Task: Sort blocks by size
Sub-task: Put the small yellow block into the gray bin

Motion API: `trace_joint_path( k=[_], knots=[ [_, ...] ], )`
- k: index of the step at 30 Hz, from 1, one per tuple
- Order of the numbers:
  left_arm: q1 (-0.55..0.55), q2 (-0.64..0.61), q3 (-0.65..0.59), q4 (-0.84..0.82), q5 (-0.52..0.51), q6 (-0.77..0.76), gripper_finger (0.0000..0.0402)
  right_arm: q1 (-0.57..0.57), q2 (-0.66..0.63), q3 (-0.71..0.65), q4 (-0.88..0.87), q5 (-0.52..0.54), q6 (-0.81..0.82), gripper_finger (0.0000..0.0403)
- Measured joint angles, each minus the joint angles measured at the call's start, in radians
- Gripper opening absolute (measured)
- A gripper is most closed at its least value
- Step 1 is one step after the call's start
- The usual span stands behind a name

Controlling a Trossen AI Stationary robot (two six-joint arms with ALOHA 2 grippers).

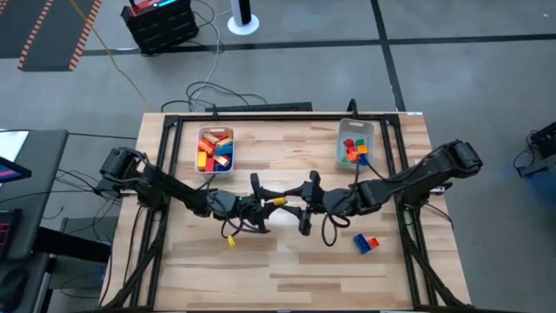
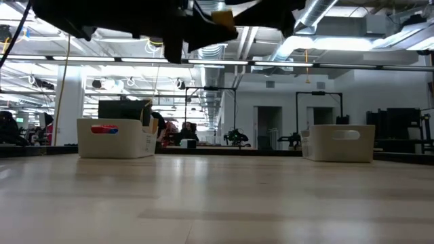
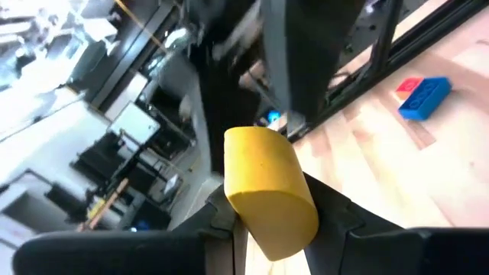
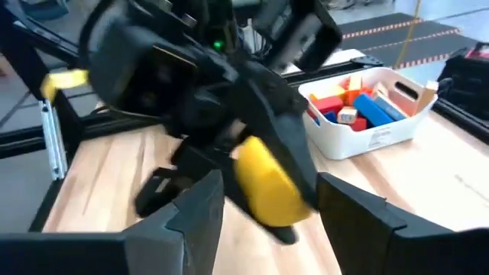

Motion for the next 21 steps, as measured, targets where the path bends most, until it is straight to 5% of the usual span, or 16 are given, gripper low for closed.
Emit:
trace_joint_path(
  k=[6, 11, 21],
  knots=[
    [0.027, 0.000, -0.001, -0.019, -0.012, -0.052, 0.0085, 0.010, -0.047, 0.001, -0.102, -0.006, 0.033, 0.0232],
    [0.046, -0.032, -0.001, -0.163, -0.172, -0.105, 0.0085, 0.041, -0.088, 0.001, -0.272, -0.005, 0.116, 0.0233],
    [0.191, -0.326, -0.002, -0.943, -0.154, -0.615, 0.0085, 0.172, -0.060, -0.001, -0.659, 0.137, 0.406, 0.0233]
  ],
)
